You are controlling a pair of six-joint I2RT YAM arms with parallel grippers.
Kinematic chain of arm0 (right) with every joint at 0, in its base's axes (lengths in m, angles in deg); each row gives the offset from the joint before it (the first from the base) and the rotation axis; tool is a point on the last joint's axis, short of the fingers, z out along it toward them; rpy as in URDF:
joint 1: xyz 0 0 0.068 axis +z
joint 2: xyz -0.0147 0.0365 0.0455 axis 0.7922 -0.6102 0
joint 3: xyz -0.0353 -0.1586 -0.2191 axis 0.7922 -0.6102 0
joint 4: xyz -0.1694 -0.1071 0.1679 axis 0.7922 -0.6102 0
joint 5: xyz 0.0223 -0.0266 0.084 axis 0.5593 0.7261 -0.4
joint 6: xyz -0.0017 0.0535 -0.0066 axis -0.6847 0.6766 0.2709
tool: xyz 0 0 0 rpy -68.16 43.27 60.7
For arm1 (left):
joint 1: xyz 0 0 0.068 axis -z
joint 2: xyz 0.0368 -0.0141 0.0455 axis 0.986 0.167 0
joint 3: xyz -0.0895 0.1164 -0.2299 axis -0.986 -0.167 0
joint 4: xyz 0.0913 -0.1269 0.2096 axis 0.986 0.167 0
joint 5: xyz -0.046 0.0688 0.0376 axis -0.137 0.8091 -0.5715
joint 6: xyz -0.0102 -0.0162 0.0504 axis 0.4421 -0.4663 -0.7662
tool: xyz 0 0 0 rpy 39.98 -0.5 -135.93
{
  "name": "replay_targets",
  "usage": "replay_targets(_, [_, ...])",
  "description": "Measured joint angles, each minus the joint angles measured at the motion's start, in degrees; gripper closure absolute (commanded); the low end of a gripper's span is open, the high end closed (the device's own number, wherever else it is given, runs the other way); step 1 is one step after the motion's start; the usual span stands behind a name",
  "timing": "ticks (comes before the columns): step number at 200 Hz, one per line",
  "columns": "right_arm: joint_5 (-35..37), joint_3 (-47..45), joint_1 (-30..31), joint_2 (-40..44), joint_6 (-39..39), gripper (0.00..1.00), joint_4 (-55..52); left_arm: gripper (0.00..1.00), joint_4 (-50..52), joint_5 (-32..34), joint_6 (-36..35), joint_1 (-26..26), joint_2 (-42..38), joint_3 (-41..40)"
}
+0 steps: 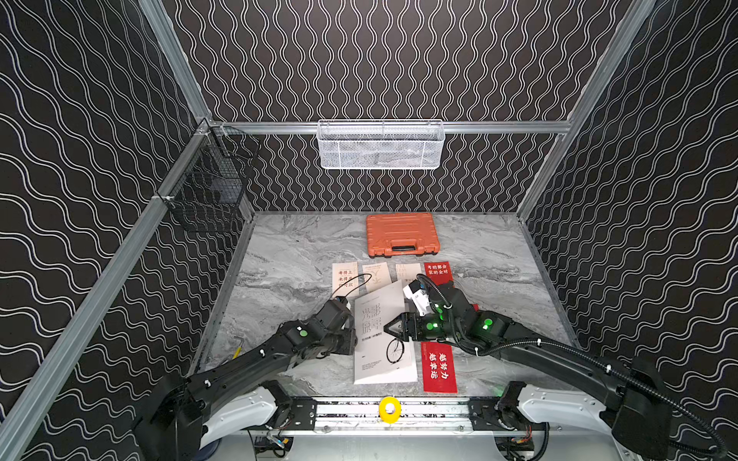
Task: Place the photos into the photo albums
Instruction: Open the photo album at the center of the board.
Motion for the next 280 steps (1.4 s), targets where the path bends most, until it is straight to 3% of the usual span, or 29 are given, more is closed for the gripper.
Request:
replay_targets(63, [4.7, 1.5, 2.0, -1.9, -1.1, 0.27, -4.4, 0.52, 0.5, -0.5, -1.1, -0.9, -0.1, -0.2])
replay_targets(143, [3.2, 3.7, 4.2, -2.0, -1.0, 0.28, -2.1, 0.54, 0.6, -0.6, -1.2, -1.4, -0.3, -0.3])
replay_targets(220, [1.0, 10.7, 7.6, -9.2, -0.9, 0.28, 1.8, 0.53, 2.1, -1.2, -1.1, -7.3, -3.7, -0.6])
replay_targets(280, [-0.3, 15.8, 8.6, -14.9, -0.9, 0.28, 4.5, 0.51, 6.3, -1.7, -1.1, -12.8, -8.2, 3.8])
